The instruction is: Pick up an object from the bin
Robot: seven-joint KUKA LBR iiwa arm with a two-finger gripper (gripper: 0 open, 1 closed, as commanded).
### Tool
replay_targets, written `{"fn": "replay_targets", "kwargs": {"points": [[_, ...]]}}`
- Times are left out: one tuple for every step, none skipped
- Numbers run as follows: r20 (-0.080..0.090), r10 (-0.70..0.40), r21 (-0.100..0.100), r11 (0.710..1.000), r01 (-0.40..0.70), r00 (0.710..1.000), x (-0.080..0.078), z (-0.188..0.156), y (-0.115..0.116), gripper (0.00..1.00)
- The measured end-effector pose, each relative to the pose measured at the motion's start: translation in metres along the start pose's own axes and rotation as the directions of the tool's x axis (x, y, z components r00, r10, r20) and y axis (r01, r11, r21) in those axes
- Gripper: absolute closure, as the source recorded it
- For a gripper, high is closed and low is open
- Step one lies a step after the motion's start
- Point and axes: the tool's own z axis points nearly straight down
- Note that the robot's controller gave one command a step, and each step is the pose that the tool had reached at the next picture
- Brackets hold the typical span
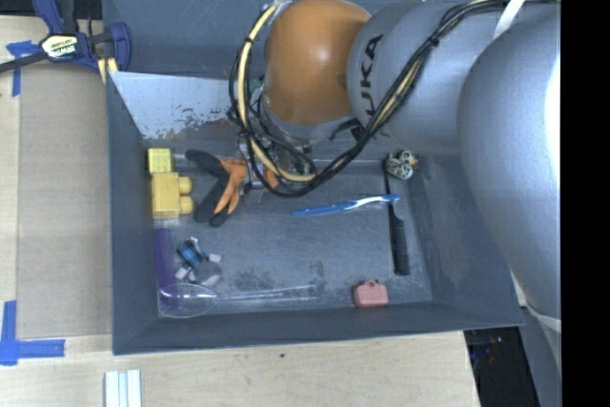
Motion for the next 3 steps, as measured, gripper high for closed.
{"fn": "replay_targets", "kwargs": {"points": [[0.000,0.000,0.000,1.000,0.000,1.000,0.000,-0.020,0.000,1.00],[0.003,0.000,0.000,1.000,0.000,1.000,-0.001,-0.044,0.000,1.00],[0.003,0.000,-0.001,1.000,0.000,1.000,-0.002,-0.063,0.000,1.00]]}}
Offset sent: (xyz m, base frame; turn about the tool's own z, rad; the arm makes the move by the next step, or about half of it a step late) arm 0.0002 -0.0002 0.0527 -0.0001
